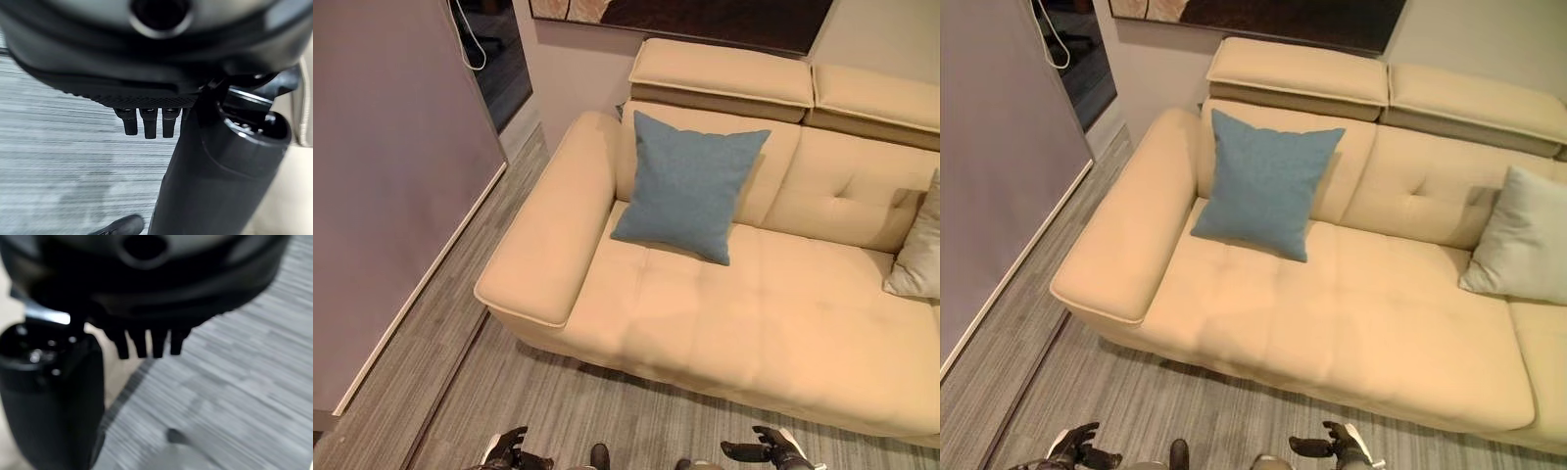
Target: Pick up all the scattered cushions and arrange them neatly on the sofa.
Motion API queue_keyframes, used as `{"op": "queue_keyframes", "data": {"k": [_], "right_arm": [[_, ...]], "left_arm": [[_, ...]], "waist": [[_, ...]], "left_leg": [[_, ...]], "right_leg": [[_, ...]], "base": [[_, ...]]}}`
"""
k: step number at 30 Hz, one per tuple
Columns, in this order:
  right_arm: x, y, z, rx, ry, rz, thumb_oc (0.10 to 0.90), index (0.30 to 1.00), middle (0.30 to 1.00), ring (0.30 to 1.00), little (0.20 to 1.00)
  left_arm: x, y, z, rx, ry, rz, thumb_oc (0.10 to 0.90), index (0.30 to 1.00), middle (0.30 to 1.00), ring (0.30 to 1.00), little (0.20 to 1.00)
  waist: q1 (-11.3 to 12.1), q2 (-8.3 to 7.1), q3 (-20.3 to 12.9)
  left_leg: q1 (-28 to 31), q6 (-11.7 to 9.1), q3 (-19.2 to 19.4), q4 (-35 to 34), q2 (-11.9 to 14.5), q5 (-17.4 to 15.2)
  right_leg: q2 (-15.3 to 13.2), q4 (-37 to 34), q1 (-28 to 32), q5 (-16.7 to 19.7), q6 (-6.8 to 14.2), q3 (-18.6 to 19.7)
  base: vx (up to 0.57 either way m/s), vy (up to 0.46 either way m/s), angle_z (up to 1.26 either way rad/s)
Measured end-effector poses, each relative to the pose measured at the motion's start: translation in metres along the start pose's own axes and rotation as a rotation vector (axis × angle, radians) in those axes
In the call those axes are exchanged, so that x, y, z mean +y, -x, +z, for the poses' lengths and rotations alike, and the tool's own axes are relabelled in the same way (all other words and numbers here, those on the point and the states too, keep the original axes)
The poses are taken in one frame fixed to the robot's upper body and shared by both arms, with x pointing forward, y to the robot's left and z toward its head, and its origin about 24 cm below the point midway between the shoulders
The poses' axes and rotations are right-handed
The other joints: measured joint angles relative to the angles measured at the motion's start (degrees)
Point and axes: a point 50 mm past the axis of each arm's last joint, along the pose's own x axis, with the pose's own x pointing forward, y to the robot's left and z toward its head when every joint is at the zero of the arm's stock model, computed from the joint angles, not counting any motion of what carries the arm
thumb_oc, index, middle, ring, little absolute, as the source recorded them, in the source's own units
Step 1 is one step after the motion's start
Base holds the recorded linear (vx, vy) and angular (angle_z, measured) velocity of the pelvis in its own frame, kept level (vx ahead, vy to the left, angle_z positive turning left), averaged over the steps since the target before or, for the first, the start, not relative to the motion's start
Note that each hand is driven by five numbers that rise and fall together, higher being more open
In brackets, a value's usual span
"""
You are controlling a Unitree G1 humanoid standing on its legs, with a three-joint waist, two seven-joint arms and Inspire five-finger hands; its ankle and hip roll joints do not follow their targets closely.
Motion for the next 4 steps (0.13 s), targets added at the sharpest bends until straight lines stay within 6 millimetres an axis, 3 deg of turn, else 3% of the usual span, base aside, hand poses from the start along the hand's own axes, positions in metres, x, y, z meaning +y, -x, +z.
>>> {"op": "queue_keyframes", "data": {"k": [1, 2, 4], "right_arm": [[-0.0022, -0.0008, 0.0019, 0.001, -0.001, -0.005, 0.8, 0.9, 0.9, 0.9, 0.9], [-0.002, -0.0007, 0.0011, 0.002, -0.003, -0.005, 0.8, 0.9, 0.9, 0.9, 0.9], [-0.004, -0.0005, -0.0005, 0.006, -0.004, -0.01, 0.8, 0.9, 0.9, 0.9, 0.9]], "left_arm": [[-0.0061, 0.0008, -0.0016, 0.007, 0.006, -0.016, 0.8, 0.9, 0.9, 0.9, 0.9], [-0.0089, 0.0017, -0.0042, 0.013, 0.008, -0.023, 0.8, 0.9, 0.9, 0.9, 0.9], [-0.0147, 0.0025, -0.0048, 0.013, 0.002, -0.04, 0.8, 0.9, 0.9, 0.9, 0.9]], "waist": [[-0.06, 1.03, -0.33], [0.07, 1.11, -0.96], [-0.26, 1.61, -2.16]], "left_leg": [[0.19, -0.76, -0.29, -0.74, 1.07, 0.63], [0.16, -0.99, -0.16, -0.69, 1.29, 0.78], [-0.35, -1.71, -0.59, -0.52, 2.96, 1.21]], "right_leg": [[1.28, -2.48, 1.1, 2.05, -0.34, -0.04], [1.93, -4.03, 1.68, 2.57, -0.97, 0.08], [3.53, -4.13, 1.35, 2.45, -1.46, 0.14]], "base": [[0.0, 0.0, 0.0], [0.0, 0.0, -0.06], [0.02, -0.206, -0.02]]}}
